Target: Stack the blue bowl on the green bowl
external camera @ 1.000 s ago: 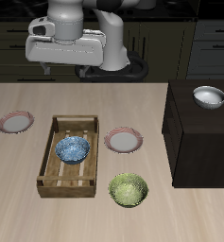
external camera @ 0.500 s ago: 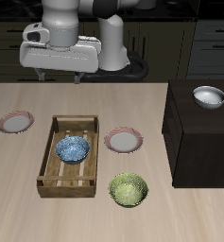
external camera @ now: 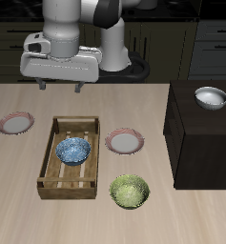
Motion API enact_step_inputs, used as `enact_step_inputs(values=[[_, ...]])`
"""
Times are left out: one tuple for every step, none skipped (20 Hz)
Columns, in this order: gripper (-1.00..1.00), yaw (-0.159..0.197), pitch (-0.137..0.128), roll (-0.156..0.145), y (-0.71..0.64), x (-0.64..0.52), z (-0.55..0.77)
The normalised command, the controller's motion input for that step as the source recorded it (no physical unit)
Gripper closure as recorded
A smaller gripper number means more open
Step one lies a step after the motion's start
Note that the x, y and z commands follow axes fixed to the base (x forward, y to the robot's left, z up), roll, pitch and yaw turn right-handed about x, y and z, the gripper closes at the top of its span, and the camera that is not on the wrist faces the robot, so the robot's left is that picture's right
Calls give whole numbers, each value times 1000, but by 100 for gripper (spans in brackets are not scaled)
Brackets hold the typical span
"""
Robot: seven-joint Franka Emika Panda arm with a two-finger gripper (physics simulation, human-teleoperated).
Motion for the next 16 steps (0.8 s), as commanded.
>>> enact_step_inputs(values=[[-100,29,38,-14,-135,72,-483],[-100,1,-2,-30,-4,58,-180],[-100,13,43,17,19,59,-254],[-100,0,0,0,0,0,0],[-100,0,0,0,0,0,0],[-100,-10,43,-8,89,57,-518],[-100,2,-8,-1,24,-3,-99],[-100,4,21,-1,28,20,-246],[-100,2,19,10,3,28,-255],[-100,-7,23,-26,-7,23,-230],[-100,13,50,22,74,-4,-384],[-100,12,21,6,42,12,-307],[-100,-30,42,-7,120,3,-273],[-100,3,7,15,-30,-28,-257],[-100,6,40,-13,6,68,-331],[-100,-27,37,5,15,-6,-249]])
